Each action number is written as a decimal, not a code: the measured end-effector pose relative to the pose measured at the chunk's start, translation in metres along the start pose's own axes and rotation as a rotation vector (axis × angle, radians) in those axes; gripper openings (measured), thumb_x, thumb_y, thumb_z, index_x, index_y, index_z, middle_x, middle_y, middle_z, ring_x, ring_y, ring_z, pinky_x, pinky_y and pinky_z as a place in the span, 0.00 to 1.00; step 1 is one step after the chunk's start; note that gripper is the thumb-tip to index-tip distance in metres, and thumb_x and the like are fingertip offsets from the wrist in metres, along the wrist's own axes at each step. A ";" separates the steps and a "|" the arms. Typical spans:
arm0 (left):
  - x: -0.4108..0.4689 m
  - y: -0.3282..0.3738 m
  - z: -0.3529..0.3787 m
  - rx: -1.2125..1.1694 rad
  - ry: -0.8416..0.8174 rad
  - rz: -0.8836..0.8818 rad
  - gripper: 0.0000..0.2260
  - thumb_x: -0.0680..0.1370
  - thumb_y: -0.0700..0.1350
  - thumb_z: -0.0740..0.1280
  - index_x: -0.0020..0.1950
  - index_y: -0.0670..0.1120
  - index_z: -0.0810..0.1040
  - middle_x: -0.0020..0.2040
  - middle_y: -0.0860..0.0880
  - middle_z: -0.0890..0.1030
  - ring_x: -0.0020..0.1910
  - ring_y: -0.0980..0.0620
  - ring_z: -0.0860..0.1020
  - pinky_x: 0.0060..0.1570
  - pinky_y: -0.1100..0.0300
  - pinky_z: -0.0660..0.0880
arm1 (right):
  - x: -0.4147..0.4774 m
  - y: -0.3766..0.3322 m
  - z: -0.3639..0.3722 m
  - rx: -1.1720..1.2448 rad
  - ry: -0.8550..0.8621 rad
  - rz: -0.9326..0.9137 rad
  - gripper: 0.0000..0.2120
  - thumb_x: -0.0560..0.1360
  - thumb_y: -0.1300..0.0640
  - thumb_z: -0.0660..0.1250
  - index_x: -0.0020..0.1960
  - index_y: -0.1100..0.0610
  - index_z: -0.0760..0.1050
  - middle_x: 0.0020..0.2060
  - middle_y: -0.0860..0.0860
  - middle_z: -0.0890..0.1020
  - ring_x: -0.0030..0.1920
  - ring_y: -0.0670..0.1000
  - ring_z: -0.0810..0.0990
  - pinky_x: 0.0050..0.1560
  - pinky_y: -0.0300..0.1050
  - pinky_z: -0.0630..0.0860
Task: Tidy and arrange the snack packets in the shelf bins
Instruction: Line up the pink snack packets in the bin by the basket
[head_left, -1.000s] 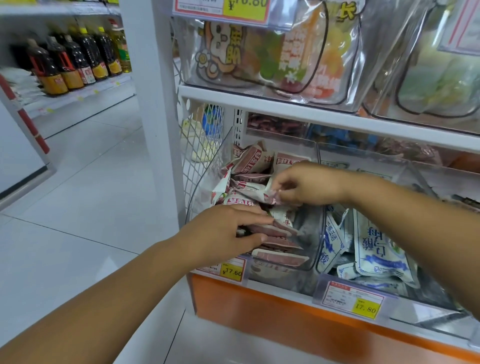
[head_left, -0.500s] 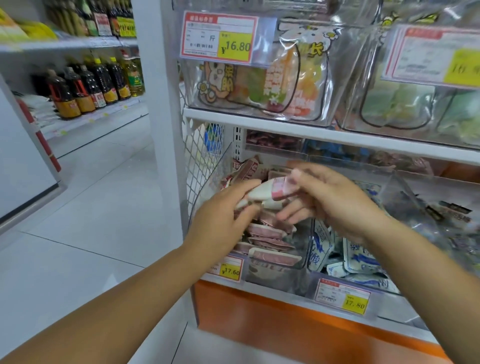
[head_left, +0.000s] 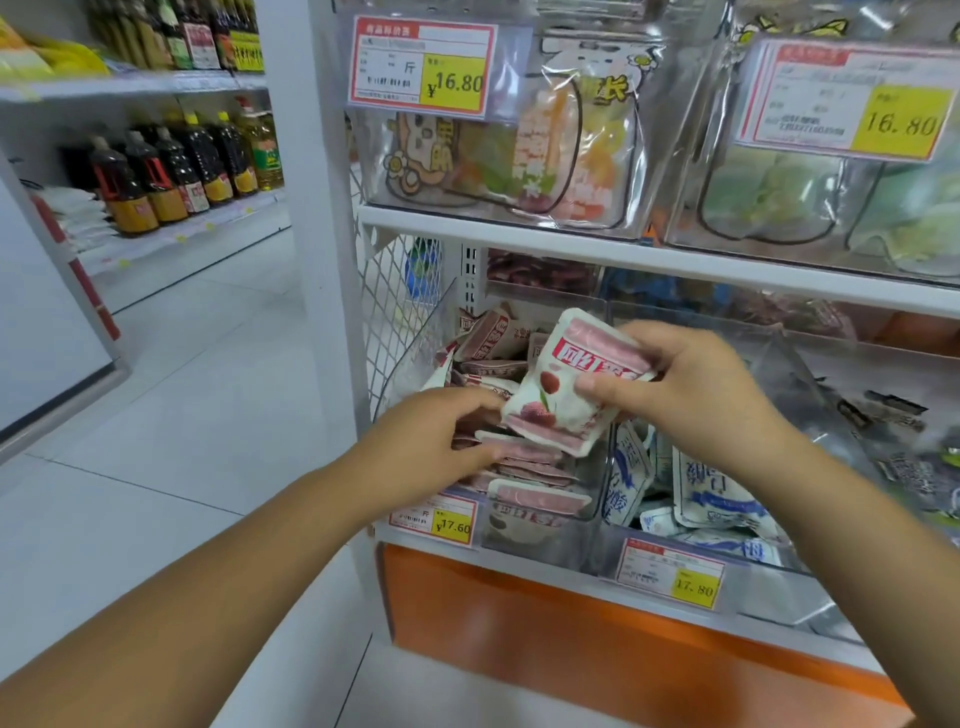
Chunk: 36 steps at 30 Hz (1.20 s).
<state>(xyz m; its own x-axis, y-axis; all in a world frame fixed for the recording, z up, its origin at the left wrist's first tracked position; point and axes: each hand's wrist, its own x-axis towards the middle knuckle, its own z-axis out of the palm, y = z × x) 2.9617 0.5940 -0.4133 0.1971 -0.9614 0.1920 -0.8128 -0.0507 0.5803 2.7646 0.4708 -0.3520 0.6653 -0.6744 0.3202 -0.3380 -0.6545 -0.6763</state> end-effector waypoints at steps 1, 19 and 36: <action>0.001 -0.005 0.002 0.002 -0.018 -0.002 0.14 0.75 0.51 0.71 0.60 0.58 0.77 0.53 0.62 0.78 0.51 0.64 0.76 0.55 0.60 0.75 | -0.002 0.000 0.001 -0.075 -0.034 -0.007 0.06 0.69 0.51 0.76 0.40 0.50 0.79 0.32 0.48 0.82 0.32 0.46 0.77 0.34 0.44 0.73; 0.008 -0.022 0.008 0.068 -0.107 0.006 0.24 0.76 0.50 0.68 0.72 0.57 0.69 0.70 0.60 0.68 0.66 0.62 0.67 0.64 0.69 0.62 | 0.022 0.002 0.059 -0.975 -0.529 -0.251 0.09 0.76 0.55 0.63 0.51 0.51 0.80 0.44 0.51 0.82 0.45 0.55 0.79 0.39 0.44 0.74; 0.039 -0.001 0.023 0.166 -0.196 0.073 0.34 0.74 0.63 0.67 0.76 0.58 0.57 0.71 0.56 0.68 0.67 0.54 0.68 0.64 0.55 0.68 | 0.077 -0.001 0.013 -0.557 -0.942 0.077 0.12 0.79 0.60 0.61 0.55 0.45 0.76 0.50 0.44 0.83 0.47 0.42 0.80 0.52 0.39 0.76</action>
<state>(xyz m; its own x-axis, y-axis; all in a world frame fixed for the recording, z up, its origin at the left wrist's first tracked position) 2.9575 0.5507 -0.4251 0.0379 -0.9974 0.0618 -0.9030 -0.0077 0.4296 2.8252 0.4238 -0.3351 0.7915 -0.3439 -0.5053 -0.4962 -0.8442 -0.2027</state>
